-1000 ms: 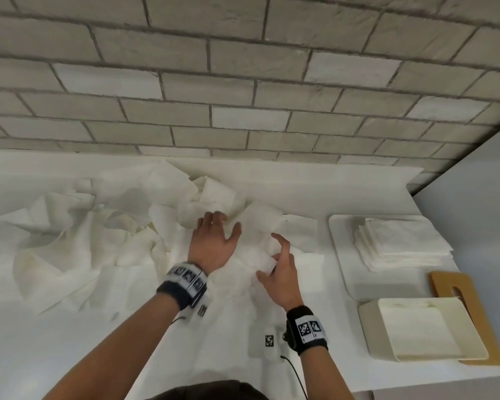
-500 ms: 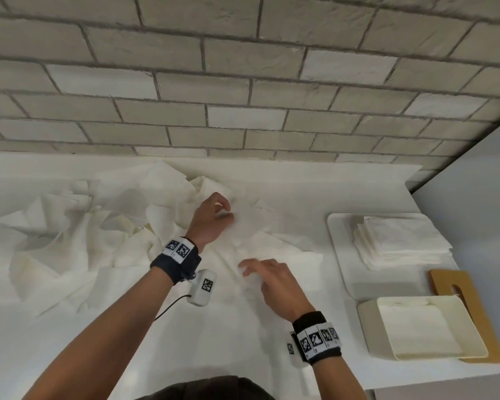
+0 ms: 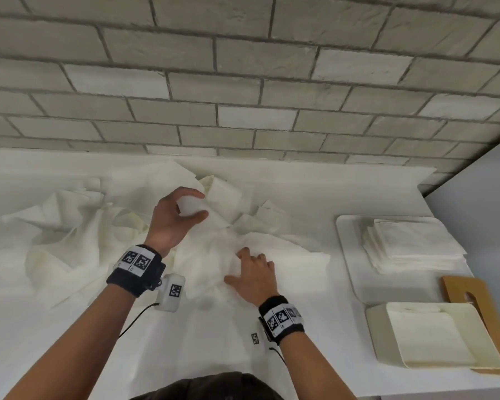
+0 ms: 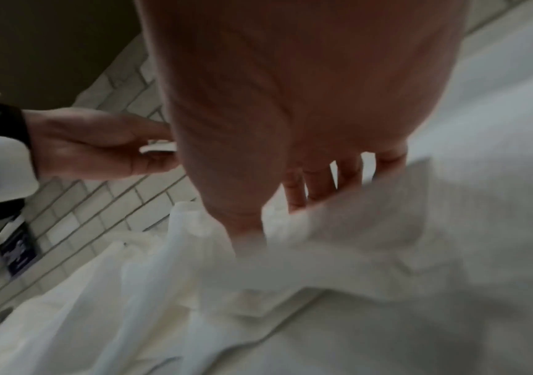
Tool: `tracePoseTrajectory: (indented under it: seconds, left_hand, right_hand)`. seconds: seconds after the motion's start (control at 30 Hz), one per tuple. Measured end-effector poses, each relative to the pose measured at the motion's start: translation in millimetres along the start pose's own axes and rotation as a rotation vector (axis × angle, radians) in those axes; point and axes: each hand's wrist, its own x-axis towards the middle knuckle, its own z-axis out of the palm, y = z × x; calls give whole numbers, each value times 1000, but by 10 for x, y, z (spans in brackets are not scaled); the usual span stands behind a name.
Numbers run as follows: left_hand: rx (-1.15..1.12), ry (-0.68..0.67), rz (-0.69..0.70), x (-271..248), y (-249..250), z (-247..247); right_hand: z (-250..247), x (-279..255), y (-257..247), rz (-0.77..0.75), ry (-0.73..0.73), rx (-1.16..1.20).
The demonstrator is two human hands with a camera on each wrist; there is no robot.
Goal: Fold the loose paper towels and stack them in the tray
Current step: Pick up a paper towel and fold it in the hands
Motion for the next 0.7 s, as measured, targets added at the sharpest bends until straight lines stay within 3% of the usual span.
tracePoseTrajectory:
  seconds: [0.07, 0.13, 0.27, 0.33, 0.47, 0.6, 0.7]
  left_hand:
    - [-36, -19, 60, -19, 110, -60]
    - [-66, -27, 95, -40, 204, -125]
    - [9, -44, 144, -28, 226, -200]
    - [77, -127, 149, -27, 258, -180]
    - [141, -423, 174, -142, 621, 34]
    - [104, -655, -36, -276, 971, 350]
    - [39, -693, -29, -421, 1189, 534]
  right_hand:
    - [-21, 13, 6, 36, -50, 238]
    - [-162, -43, 67, 35, -6, 493]
    - [-730, -305, 245, -50, 72, 420]
    - [-1096, -507, 270, -137, 29, 384]
    - [-1814, -1006, 22, -315, -89, 614]
    - [-1982, -1240, -34, -273, 85, 816]
    - [-1807, -1337, 116, -181, 271, 909]
